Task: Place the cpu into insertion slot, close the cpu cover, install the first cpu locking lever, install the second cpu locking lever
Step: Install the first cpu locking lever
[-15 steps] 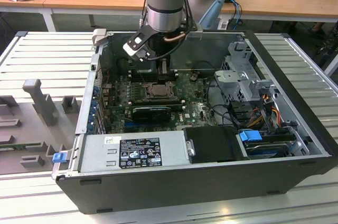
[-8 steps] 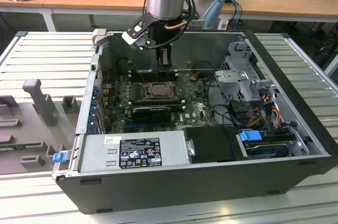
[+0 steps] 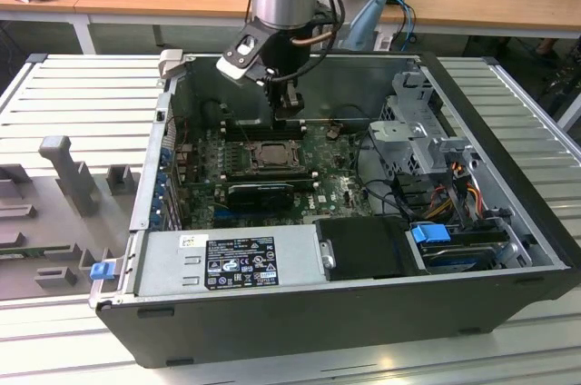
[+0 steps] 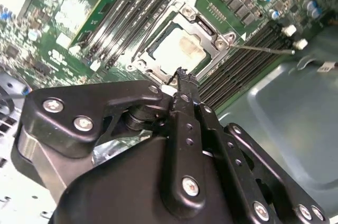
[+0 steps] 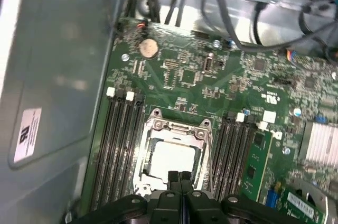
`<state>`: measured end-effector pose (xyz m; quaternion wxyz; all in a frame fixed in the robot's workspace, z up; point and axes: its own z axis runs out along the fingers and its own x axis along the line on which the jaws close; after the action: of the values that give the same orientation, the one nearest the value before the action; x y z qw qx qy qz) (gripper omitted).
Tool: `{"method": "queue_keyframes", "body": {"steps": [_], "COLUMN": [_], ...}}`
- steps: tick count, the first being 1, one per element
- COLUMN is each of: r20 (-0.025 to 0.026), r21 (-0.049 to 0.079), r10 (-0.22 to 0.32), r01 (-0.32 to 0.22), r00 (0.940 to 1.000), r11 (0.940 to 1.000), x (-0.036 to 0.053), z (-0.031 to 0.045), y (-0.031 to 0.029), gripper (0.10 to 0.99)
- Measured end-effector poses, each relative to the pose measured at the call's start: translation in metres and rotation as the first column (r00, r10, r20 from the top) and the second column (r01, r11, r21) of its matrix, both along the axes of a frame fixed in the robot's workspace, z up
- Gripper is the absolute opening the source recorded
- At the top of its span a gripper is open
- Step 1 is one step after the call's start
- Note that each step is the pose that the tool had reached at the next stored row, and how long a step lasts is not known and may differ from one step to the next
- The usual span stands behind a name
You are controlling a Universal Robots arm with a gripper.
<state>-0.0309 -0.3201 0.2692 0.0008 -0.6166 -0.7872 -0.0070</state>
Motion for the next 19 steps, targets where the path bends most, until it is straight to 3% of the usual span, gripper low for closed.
{"method": "queue_keyframes", "body": {"steps": [2,5,9,11,14,16,18,19], "r20": [0.0001,0.0000,0.0001,0.0001,0.0001,0.0000,0.0000,0.0000], "r21": [0.000,0.000,0.000,0.000,0.000,0.000,0.000,0.000], "r10": [0.035,0.114,0.216,0.278,0.323,0.367,0.388,0.407], "r01": [-0.035,-0.114,-0.216,-0.278,-0.323,-0.367,-0.388,-0.407], "r00": [0.9994,0.9935,0.9763,0.9607,0.9463,0.9302,0.9215,0.9135], "r11": [0.9994,0.9935,0.9763,0.9607,0.9463,0.9302,0.9215,0.9135], "x": [0.0000,0.0004,0.0005,0.0005,0.0005,0.0005,0.0005,0.0005], "z": [-0.0001,-0.0001,-0.0001,-0.0001,-0.0001,-0.0001,0.0000,-0.0001], "y": [0.0000,0.0000,0.0000,0.0000,0.0000,0.0000,0.0000,0.0000], "gripper": [0.106,0.106,0.106,0.106,0.106,0.106,0.106,0.106]}}
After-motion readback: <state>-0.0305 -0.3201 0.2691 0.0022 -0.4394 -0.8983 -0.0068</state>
